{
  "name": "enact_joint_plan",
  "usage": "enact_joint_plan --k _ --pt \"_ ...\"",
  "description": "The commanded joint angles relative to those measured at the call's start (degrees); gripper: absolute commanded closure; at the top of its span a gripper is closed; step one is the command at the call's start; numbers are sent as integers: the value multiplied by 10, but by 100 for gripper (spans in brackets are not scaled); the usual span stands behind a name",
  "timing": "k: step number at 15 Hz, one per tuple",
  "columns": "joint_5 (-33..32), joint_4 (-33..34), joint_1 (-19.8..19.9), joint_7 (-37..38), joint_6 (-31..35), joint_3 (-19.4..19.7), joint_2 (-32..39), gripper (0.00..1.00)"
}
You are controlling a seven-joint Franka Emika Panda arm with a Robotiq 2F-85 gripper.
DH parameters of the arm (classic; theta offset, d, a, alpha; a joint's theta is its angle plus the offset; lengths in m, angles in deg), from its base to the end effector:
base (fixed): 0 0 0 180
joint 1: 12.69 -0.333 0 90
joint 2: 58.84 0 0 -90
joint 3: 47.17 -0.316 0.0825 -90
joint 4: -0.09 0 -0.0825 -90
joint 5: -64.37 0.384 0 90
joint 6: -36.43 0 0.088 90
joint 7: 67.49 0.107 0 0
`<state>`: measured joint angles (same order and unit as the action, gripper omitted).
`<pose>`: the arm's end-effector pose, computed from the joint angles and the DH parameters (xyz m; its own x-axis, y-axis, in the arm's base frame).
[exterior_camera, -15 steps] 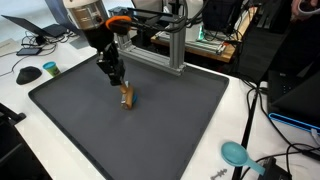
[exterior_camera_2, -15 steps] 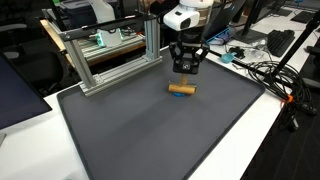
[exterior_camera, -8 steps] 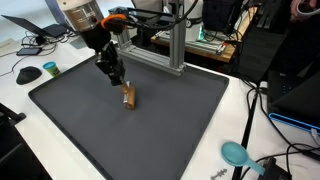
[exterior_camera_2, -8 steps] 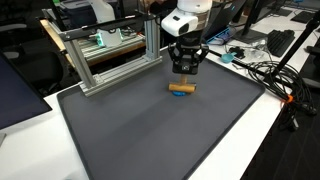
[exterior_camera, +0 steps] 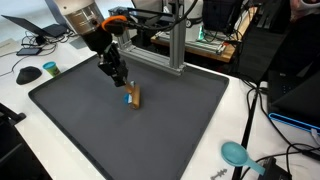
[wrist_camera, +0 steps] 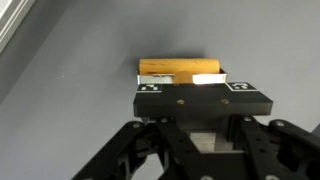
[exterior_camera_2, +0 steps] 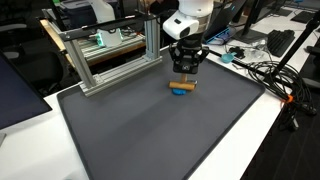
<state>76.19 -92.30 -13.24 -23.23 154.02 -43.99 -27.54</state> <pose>0.6766 -0.0154 0.3012 0.6000 -0.7798 -0.1787 -0.7950 -0.6061 -0.0244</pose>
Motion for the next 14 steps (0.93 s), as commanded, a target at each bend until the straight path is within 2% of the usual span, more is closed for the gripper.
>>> enact_joint_plan --k 1,8,14 --pt "6 -6 -4 20 33 8 24 78" --pt "-5 -20 -3 48 69 19 8 78" --pt "-10 -21 -2 37 87 22 12 78"
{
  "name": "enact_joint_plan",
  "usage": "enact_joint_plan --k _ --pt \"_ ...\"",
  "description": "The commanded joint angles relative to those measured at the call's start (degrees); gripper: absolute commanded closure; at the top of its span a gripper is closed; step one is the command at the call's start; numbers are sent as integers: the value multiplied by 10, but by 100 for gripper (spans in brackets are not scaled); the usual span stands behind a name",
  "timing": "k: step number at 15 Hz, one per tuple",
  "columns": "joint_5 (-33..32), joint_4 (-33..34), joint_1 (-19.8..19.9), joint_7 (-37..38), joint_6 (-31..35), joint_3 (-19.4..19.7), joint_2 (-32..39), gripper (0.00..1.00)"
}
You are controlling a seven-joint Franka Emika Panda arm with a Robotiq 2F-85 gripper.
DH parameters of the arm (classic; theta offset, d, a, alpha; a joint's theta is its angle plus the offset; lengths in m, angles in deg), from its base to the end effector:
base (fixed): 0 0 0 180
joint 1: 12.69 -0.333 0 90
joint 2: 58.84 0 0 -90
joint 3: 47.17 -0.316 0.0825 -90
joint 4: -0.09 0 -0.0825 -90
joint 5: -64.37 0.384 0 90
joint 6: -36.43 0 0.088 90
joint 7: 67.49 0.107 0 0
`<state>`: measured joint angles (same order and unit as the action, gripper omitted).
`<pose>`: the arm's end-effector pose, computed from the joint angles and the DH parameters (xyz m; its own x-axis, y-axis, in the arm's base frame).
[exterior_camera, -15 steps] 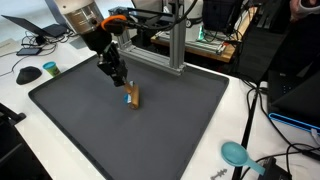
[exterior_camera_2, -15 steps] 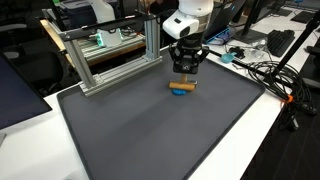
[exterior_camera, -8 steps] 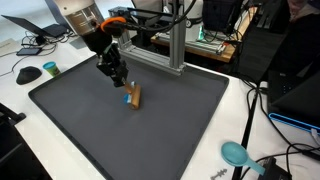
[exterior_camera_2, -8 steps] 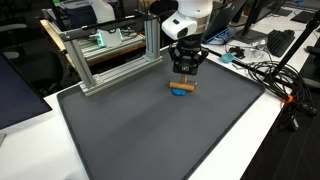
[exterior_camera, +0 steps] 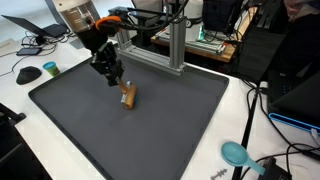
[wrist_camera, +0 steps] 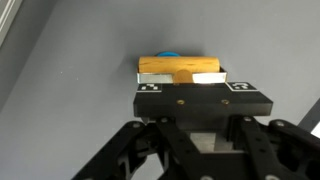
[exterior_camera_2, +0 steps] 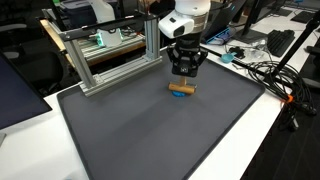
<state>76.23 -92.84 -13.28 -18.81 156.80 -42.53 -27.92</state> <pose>0.6793 -0.0316 0.3056 0.5204 -0.8424 -0.1398 -0.8529 -0.5206 -0.0379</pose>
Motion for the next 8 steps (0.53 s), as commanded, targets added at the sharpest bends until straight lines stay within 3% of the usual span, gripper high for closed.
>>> enact_joint_plan --k 1,8 --pt "-9 -14 0 -10 57 7 17 78" --pt "-12 -7 -3 -12 52 7 29 78"
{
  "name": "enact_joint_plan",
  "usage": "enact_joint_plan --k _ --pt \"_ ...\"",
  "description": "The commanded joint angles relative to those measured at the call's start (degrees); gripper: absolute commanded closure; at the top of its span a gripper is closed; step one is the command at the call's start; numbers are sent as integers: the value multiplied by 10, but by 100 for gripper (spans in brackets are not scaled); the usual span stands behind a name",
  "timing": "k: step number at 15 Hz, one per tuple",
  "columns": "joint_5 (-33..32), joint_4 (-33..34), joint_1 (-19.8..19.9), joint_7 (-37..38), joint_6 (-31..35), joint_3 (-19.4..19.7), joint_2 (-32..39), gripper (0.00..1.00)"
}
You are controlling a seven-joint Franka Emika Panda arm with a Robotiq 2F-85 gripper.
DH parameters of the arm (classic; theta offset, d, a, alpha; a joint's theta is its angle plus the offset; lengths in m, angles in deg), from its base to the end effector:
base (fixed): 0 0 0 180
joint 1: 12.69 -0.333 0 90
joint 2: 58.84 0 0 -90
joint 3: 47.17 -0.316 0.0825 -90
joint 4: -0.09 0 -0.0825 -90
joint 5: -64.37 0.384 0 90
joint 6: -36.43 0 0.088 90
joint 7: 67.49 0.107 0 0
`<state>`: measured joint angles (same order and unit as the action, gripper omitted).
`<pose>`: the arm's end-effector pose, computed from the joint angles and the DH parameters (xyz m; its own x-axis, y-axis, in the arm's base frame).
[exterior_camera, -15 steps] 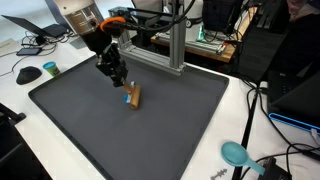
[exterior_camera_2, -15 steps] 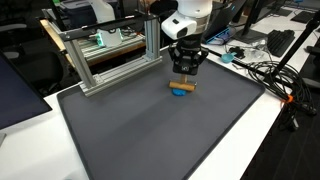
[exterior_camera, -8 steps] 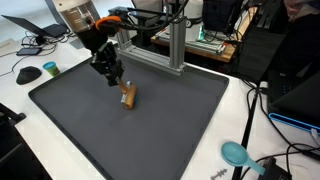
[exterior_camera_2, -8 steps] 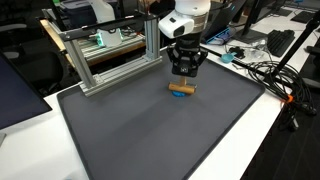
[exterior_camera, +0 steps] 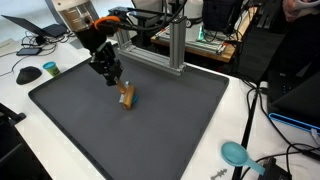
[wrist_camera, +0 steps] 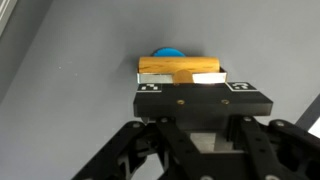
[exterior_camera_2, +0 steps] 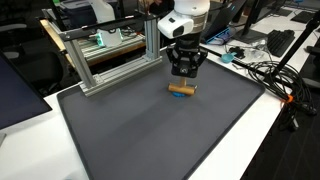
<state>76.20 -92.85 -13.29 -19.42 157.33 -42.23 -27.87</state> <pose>0.6801 -0.0349 0.3058 0.5262 -0.8402 -0.1312 -0.8498 -0.5253 -0.0436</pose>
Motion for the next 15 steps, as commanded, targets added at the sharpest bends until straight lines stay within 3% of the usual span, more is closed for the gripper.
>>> enact_joint_plan --k 1,15 --pt "-14 -6 -4 -1 54 7 30 78" --pt "-23 4 -5 0 58 12 41 78"
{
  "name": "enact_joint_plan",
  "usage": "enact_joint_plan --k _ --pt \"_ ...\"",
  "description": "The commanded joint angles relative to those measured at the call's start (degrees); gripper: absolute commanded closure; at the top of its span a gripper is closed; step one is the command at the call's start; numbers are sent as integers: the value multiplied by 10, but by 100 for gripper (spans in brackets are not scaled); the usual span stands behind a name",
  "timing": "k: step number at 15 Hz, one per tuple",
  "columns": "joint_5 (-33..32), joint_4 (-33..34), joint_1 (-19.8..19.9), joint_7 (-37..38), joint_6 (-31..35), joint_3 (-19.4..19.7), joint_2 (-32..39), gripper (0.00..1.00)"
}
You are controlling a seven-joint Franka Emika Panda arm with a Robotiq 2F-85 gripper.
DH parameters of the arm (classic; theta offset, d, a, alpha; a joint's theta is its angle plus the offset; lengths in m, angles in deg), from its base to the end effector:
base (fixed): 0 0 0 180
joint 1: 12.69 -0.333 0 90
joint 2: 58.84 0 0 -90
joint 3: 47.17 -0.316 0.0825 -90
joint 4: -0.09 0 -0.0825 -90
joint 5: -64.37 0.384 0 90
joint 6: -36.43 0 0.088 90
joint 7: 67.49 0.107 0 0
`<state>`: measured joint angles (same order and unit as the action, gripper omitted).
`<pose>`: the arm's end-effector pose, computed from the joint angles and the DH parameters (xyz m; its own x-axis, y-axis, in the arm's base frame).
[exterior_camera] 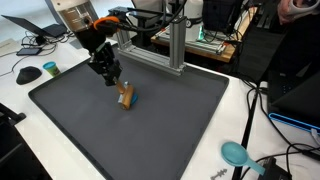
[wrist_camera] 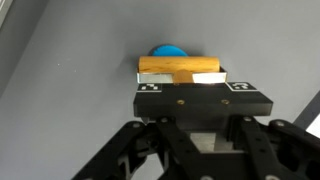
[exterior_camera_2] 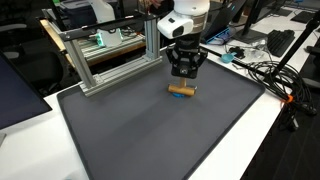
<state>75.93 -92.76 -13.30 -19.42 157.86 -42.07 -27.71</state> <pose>0.6813 -0.0369 0.3054 0.5265 -0.8415 -0.1213 -0.8498 -0.5251 -0.0463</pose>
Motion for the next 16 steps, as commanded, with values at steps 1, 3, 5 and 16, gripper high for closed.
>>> enact_joint_plan --k 1,3,5,16 --pt "-21 4 -5 0 53 10 40 78" --pt "-22 5 -5 1 53 10 41 78" --pt "-22 5 -5 1 54 11 42 78" --pt "-31 10 -6 -1 58 13 45 78"
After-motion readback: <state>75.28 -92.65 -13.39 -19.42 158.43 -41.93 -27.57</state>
